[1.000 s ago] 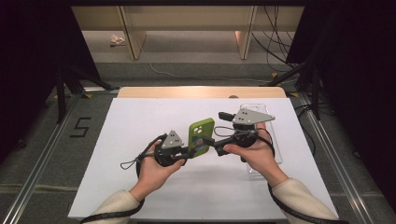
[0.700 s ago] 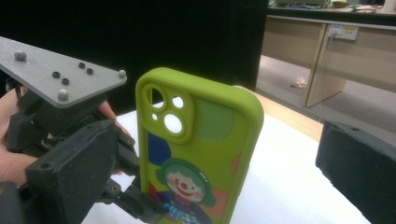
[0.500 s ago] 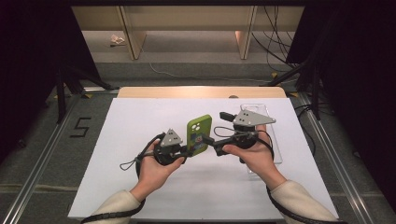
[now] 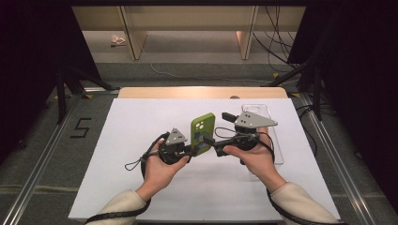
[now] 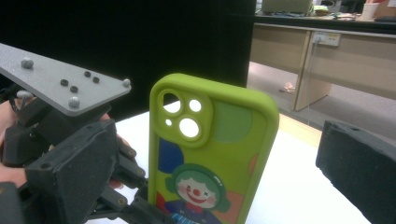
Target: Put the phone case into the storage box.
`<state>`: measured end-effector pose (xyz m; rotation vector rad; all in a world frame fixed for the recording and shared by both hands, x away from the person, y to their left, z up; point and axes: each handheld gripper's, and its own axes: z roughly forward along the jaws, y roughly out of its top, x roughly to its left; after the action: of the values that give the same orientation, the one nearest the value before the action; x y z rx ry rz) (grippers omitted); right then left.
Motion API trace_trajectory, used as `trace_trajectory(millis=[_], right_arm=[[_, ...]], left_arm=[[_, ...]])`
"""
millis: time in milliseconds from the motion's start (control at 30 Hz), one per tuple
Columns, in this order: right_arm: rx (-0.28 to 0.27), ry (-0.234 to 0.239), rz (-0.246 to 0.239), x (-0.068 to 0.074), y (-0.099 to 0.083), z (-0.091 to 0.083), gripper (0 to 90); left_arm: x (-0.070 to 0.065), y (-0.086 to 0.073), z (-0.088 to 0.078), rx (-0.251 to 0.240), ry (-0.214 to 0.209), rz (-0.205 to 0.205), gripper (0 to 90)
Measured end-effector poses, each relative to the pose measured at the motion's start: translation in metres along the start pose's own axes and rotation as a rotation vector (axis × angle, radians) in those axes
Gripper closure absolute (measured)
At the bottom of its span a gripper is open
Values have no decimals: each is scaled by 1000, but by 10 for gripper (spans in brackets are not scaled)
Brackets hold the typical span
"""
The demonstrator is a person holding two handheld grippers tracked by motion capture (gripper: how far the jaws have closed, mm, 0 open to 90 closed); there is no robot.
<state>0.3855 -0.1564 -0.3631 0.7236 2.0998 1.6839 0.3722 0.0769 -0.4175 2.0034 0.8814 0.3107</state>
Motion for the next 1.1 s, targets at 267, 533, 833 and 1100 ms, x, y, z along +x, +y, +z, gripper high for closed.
trace_trajectory(millis=[267,533,833,1100], right_arm=[[-9,-13,8,2,-1,0,4],[-19,-25,17,4,-1,2,4],[-26,-52,32,3,-2,1,4],[-21,-70,46,2,-5,3,4]], left_arm=[[-2,2,3,-2,14,-21,774],[-6,4,8,0,19,-24,774],[-11,6,11,0,19,-20,774],[-16,7,14,1,15,-19,774]])
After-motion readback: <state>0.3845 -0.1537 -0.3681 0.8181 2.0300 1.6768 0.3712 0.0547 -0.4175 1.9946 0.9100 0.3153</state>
